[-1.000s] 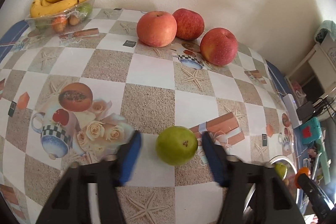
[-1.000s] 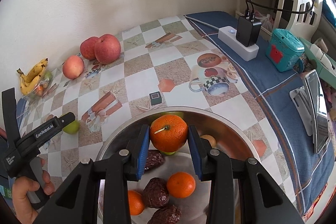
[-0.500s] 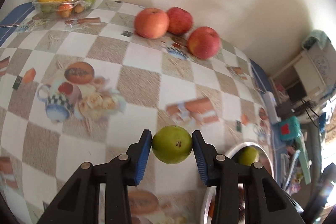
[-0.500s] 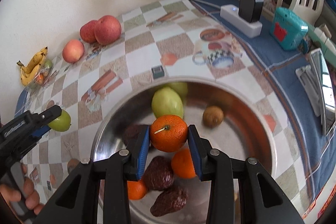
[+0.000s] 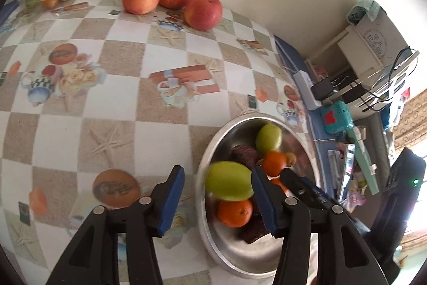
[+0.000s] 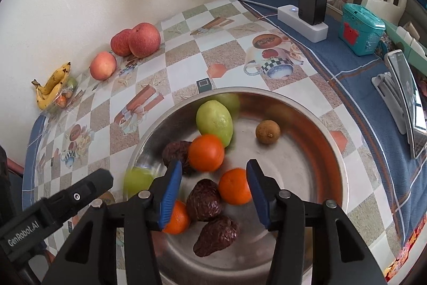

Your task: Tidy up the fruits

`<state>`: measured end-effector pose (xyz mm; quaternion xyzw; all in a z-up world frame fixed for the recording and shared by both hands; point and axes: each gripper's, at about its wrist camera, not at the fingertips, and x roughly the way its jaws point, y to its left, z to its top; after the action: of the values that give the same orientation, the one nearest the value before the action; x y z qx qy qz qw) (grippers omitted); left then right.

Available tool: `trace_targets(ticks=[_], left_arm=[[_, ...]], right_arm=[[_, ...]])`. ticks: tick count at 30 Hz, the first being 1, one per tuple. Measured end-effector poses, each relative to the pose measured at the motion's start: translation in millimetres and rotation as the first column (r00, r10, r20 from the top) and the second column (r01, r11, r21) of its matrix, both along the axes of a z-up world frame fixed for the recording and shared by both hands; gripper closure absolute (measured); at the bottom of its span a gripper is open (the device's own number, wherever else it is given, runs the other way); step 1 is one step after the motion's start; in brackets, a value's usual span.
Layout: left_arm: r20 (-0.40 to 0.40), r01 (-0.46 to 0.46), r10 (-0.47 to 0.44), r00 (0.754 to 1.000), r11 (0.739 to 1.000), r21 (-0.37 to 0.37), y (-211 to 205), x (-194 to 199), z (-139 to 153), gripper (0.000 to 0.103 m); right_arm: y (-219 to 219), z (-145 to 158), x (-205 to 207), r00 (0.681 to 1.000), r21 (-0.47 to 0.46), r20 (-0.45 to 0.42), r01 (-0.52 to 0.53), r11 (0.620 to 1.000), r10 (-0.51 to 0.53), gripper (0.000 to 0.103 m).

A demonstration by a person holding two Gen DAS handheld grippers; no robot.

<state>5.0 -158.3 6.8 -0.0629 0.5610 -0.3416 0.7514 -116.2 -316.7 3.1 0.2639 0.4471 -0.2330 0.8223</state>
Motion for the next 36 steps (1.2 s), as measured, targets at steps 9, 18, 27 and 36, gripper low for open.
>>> trace_targets(ticks=[9, 18, 27, 36], left_arm=[[0.175, -0.178, 0.143, 0.974, 0.964, 0.199, 48, -3, 0, 0.000], [0.340, -0.216, 0.100, 0.935, 0.921, 0.325, 91, -23, 9, 0.000], [0.408, -0.284, 0.132, 0.903, 0.897, 0.338, 120, -38, 30, 0.000], [0.362, -0.294, 0.140, 0.922, 0.861, 0.415, 127, -31, 21, 0.000]], right_arm=[[18, -4, -8, 1.000, -0.014, -0.021, -0.016, 1.000, 0.016, 0.020], [49, 2, -22, 0.998, -0.101, -0.004, -0.061, 0.993, 0.061, 0.003], [75, 13, -34, 0.994, -0.147, 0.006, -0.110, 0.983, 0.112, 0.003], [86, 13, -27, 0.989, -0.177, -0.029, -0.145, 0.974, 0.142, 0.003]])
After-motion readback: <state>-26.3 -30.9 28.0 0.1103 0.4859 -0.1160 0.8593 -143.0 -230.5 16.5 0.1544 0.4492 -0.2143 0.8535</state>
